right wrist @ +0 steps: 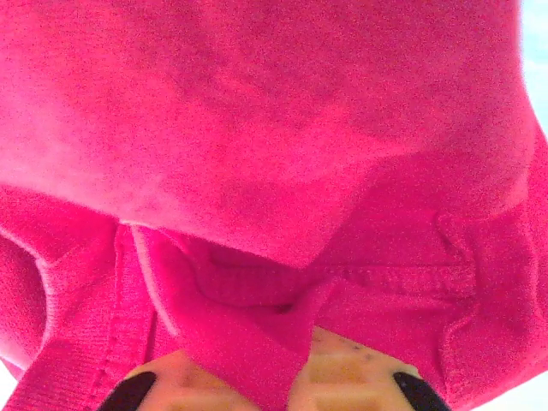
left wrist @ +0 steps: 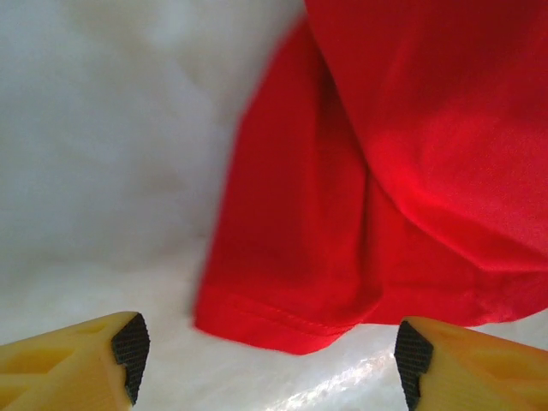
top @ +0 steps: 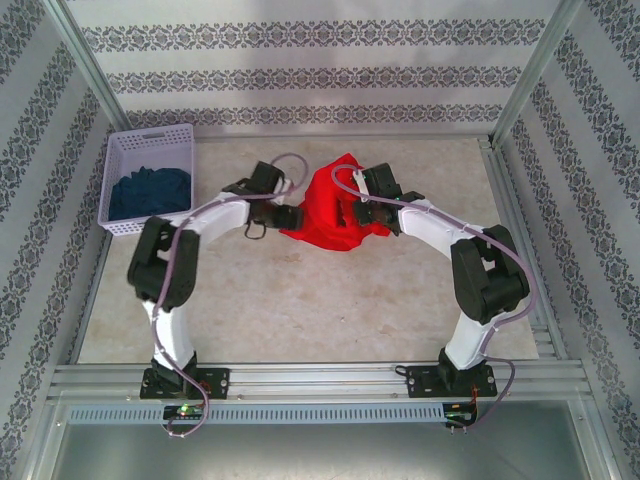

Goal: Fold the inside-out t-shirt
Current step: Move the basket to the top-left of the table, then flatten out the T-shirt at the center of the table.

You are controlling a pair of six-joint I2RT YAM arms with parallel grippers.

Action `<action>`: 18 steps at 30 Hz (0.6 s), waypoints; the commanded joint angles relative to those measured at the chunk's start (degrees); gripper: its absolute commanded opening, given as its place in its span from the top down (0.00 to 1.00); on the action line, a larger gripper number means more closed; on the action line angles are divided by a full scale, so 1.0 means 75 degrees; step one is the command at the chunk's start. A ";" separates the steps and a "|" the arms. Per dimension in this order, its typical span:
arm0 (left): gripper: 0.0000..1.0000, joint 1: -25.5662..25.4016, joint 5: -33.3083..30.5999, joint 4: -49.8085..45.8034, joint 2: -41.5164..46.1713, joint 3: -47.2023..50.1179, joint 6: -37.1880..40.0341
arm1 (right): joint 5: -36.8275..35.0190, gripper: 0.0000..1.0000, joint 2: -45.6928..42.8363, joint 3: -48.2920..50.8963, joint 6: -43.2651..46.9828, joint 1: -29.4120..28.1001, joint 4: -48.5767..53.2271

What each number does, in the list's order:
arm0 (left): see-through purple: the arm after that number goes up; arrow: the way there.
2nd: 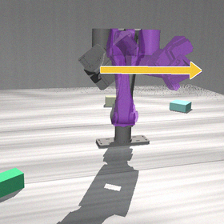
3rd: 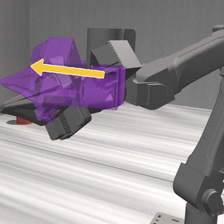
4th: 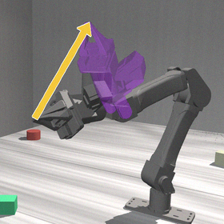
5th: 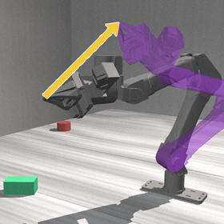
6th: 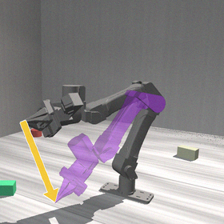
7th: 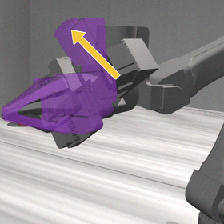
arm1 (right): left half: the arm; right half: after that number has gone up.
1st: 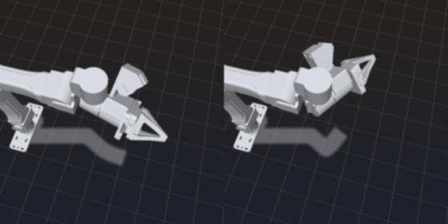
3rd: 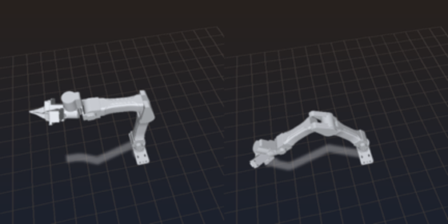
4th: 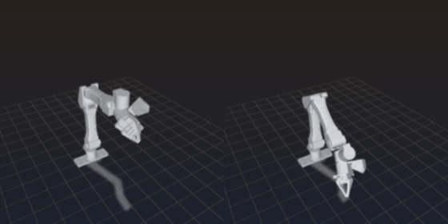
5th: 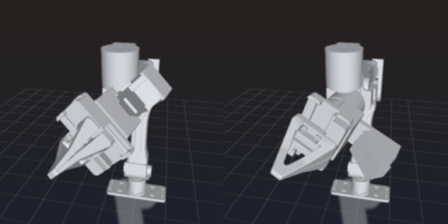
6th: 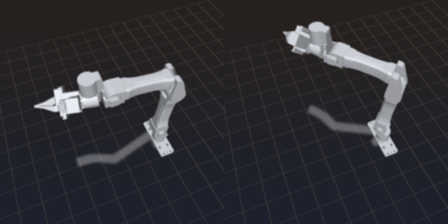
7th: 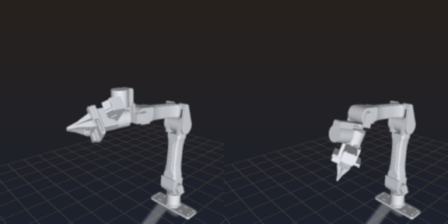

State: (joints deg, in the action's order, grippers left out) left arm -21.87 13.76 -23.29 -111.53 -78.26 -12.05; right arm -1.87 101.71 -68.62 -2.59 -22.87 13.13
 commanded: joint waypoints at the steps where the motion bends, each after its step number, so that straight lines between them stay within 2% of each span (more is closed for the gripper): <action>1: 0.27 -0.0130 0.0085 -0.0029 -0.0619 -0.0490 0.0030 | -0.0279 0.98 -0.0202 -0.0196 0.0101 0.0049 0.0125; 3: 0.34 -0.0154 0.0017 -0.0076 -0.0906 -0.0740 0.0103 | -0.0249 1.00 -0.0363 -0.0182 0.0039 0.0082 0.0137; 6: 0.57 -0.0155 0.0020 -0.0020 -0.1079 -0.0971 0.0176 | 0.0022 1.00 -0.0730 -0.0176 -0.0117 0.0247 0.0210; 8: 0.77 -0.0146 -0.0088 0.0049 -0.0936 -0.1016 0.0257 | 0.0420 1.00 -0.1177 -0.0302 -0.0255 0.0496 0.0454; 11: 1.00 -0.0057 -0.0491 0.0200 -0.0325 -0.0992 0.0336 | 0.1632 1.00 -0.2088 -0.0487 -0.0641 0.1153 0.0675; 15: 1.00 0.0452 -0.0768 0.0686 0.1224 -0.0556 -0.0092 | 0.3511 1.00 -0.3343 -0.0594 -0.1650 0.2458 0.0472; 18: 1.00 0.0994 -0.0778 0.1016 0.2618 -0.0196 -0.0661 | 0.3869 1.00 -0.4227 -0.0869 -0.2033 0.3048 0.0381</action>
State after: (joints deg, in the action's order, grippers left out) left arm -18.26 10.24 -21.06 -102.56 -80.27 -12.78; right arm 18.41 75.29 -72.10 -12.49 -1.58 17.34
